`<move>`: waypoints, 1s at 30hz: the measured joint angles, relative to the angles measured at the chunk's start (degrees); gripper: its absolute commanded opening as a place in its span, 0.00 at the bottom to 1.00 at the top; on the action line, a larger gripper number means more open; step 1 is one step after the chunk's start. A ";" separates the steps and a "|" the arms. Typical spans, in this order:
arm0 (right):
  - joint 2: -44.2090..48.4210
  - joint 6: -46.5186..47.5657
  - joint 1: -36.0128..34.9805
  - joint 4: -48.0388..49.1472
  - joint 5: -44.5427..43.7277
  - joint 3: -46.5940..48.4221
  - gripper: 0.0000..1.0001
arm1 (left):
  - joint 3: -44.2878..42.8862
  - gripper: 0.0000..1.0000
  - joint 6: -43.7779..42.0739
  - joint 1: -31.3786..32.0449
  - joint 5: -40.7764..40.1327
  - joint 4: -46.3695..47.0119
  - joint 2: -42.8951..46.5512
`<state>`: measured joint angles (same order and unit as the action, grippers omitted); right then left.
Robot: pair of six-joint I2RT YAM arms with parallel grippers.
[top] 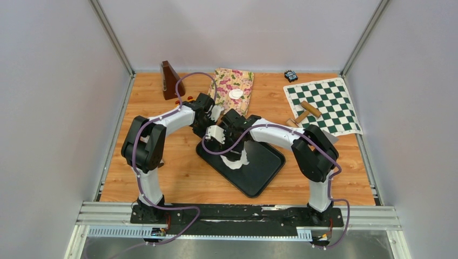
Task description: Roll out the dumpling wrappers from the dough
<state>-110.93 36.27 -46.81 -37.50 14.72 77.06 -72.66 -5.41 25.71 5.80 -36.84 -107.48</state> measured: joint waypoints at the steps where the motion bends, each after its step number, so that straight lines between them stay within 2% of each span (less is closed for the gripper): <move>1: 0.02 0.00 0.00 0.02 0.04 -0.04 0.46 | 0.00 0.00 0.00 0.02 -0.04 0.00 0.02; 30: -3.32 4.33 -0.72 -7.78 -0.28 5.14 0.50 | 0.00 0.00 0.00 0.04 -0.11 0.00 0.02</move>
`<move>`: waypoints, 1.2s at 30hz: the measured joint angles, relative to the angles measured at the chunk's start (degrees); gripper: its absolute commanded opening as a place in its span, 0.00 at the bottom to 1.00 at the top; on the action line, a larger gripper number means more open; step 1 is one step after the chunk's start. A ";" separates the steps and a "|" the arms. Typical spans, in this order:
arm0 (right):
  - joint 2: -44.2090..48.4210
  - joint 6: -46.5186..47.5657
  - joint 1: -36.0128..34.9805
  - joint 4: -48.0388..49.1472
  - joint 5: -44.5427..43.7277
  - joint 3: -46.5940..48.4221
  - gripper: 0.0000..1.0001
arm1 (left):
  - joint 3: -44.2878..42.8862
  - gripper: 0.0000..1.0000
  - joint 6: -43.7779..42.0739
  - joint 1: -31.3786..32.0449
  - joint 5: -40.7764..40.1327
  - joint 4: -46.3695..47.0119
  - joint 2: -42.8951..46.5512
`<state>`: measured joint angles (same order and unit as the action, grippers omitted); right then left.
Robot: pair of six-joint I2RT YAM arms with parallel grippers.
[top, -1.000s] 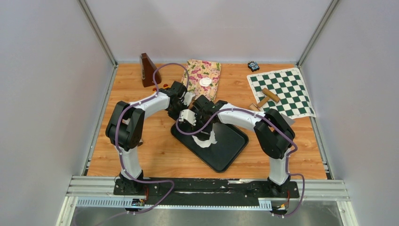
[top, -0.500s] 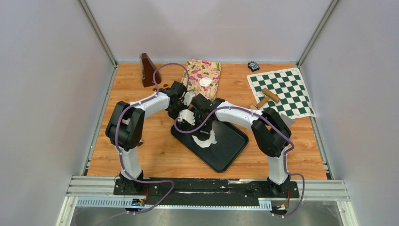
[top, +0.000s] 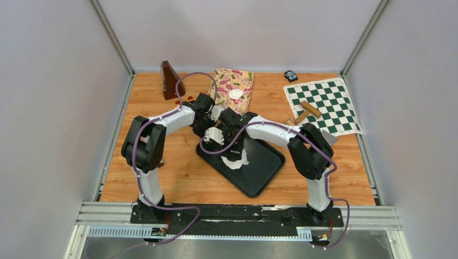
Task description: Roll out the dumpling wrappers from the dough
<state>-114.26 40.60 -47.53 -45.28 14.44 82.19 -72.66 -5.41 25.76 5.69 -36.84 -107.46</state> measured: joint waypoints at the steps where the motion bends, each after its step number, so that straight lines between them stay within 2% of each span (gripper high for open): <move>1: -0.02 0.11 -0.07 -0.07 0.02 0.00 0.50 | 0.00 0.00 0.00 -0.02 0.00 -0.02 0.00; 3: -0.17 0.44 -0.37 -0.22 0.00 0.07 0.53 | 0.00 0.00 0.02 -0.02 0.00 -0.02 0.00; 6: -0.79 0.52 -0.70 -1.16 -0.35 1.01 0.64 | 0.00 0.00 0.07 -0.02 -0.02 -0.02 0.00; 9: -1.64 0.46 -1.03 -2.86 -1.16 2.73 0.82 | 0.00 0.00 0.09 -0.02 -0.02 -0.02 0.00; 11: -2.47 0.17 -1.25 -3.54 -1.53 3.61 0.99 | 0.00 0.00 0.09 -0.02 -0.09 -0.07 0.04; 36: -5.27 1.20 -1.92 -11.02 -4.85 8.92 1.00 | 0.20 0.00 -0.07 -0.28 -1.44 0.22 0.68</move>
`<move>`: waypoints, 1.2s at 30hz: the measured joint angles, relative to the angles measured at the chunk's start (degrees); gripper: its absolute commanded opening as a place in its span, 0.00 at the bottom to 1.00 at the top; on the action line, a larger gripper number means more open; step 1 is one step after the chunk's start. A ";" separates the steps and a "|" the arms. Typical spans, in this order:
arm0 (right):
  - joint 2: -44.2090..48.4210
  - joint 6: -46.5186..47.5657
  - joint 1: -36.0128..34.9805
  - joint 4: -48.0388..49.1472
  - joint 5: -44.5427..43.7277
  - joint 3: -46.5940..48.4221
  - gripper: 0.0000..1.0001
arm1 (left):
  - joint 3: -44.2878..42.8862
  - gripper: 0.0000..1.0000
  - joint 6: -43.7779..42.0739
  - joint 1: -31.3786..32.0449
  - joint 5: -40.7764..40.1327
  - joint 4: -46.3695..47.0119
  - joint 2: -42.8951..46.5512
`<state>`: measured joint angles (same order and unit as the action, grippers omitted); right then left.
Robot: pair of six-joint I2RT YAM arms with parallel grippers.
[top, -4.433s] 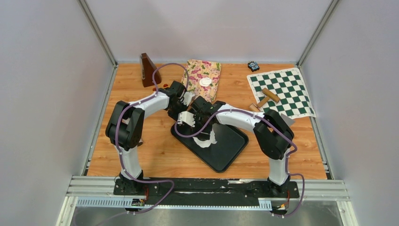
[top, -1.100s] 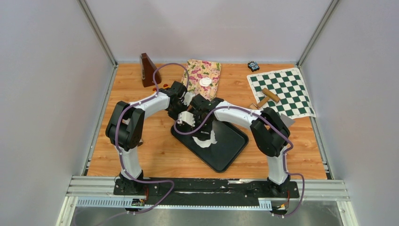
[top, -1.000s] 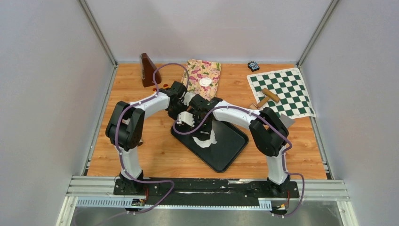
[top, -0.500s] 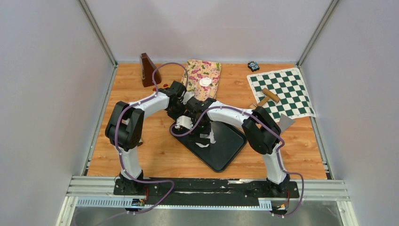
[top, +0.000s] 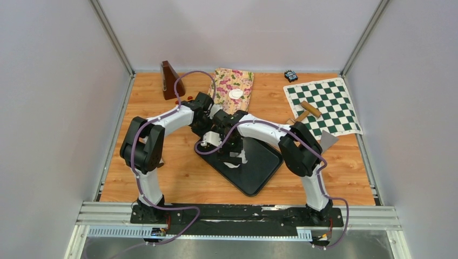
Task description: Roll out the dumpling wrappers from the dough
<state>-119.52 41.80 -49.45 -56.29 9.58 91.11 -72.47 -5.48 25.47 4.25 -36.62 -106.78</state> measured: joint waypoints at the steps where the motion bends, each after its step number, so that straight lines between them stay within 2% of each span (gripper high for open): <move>1: 0.00 -0.13 0.15 -0.61 -0.02 0.63 1.00 | 0.00 0.00 0.00 0.00 -0.17 0.00 0.09; 8: 0.00 -0.42 1.09 -2.95 0.61 5.62 1.00 | 0.00 0.00 0.02 -0.11 -1.36 0.04 0.35; 20: 1.73 -2.51 3.17 -5.27 -0.35 7.21 1.00 | 0.11 0.00 0.07 -0.17 -1.68 0.42 0.35; 24: 9.25 -5.07 8.98 -4.79 0.17 6.88 1.00 | 1.53 0.01 0.35 -0.15 -2.62 1.49 0.61; 28: 24.72 -6.14 19.91 -1.05 2.23 1.22 1.00 | 2.56 0.02 1.09 -0.11 -3.72 2.12 1.40; 30: 33.46 -5.66 26.18 0.68 1.77 -4.15 1.00 | 3.32 0.08 1.46 -0.11 -4.83 2.51 1.97; 32: 40.87 -4.79 31.30 1.42 0.83 -9.81 1.00 | 4.39 0.19 2.08 -0.17 -6.03 2.84 2.67; 34: 45.72 -3.78 35.19 1.62 0.22 -14.56 1.00 | 5.33 0.37 2.73 -0.33 -6.54 3.26 3.21; 35: 47.95 -3.30 37.53 1.77 -0.09 -17.35 1.00 | 5.81 0.43 3.10 -0.48 -6.73 3.52 3.45; 36: 50.38 -3.02 40.35 1.95 -0.13 -20.90 1.00 | 6.12 0.57 3.34 -0.68 -7.13 3.67 3.63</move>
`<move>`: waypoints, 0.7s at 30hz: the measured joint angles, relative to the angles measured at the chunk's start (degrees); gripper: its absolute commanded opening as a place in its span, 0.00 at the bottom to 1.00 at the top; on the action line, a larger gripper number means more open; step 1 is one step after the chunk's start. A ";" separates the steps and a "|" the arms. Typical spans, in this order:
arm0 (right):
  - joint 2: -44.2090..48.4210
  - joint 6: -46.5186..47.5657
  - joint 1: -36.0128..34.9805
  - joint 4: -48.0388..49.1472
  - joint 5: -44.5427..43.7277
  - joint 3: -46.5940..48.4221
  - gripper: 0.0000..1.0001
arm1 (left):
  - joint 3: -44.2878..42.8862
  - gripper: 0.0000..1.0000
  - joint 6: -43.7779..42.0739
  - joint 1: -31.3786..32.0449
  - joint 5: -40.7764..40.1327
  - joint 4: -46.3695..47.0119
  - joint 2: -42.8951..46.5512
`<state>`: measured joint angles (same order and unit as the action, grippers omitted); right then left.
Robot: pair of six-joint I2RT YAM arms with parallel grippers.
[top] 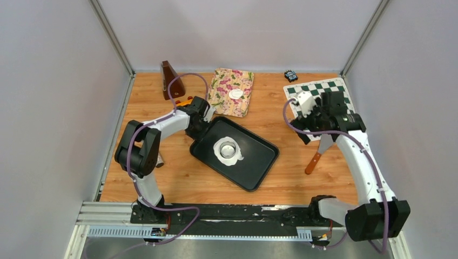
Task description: Roll out the dumpling wrappers from the dough
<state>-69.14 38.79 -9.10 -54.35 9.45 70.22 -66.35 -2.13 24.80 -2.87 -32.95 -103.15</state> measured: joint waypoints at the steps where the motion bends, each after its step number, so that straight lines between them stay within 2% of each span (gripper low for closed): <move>1: 1.77 -0.11 2.49 -0.02 -0.26 -2.78 1.00 | 0.24 0.63 0.55 -0.26 -0.33 0.15 0.11; 2: 3.02 -0.55 4.63 -0.17 -0.44 -4.85 1.00 | 0.44 0.73 0.72 -0.63 -0.48 0.26 0.24; 6: 6.34 -5.03 14.78 0.68 -0.85 -12.41 1.00 | 1.07 0.96 2.80 -2.03 0.68 0.48 1.33; 7: 6.84 -6.14 16.96 1.36 -0.94 -14.14 1.00 | 1.11 0.98 3.17 -2.25 1.33 0.48 1.84; 12: 6.27 -10.67 23.78 3.06 -1.16 -18.88 1.00 | 1.11 1.00 4.02 -2.32 4.37 0.66 6.34; 21: -4.24 -18.08 24.13 9.03 -2.40 -19.78 0.96 | 0.74 1.00 4.11 -2.27 5.81 0.59 11.56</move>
<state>-73.38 20.71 15.03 -45.32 7.05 50.43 -65.60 1.98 22.52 2.94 -32.36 -91.59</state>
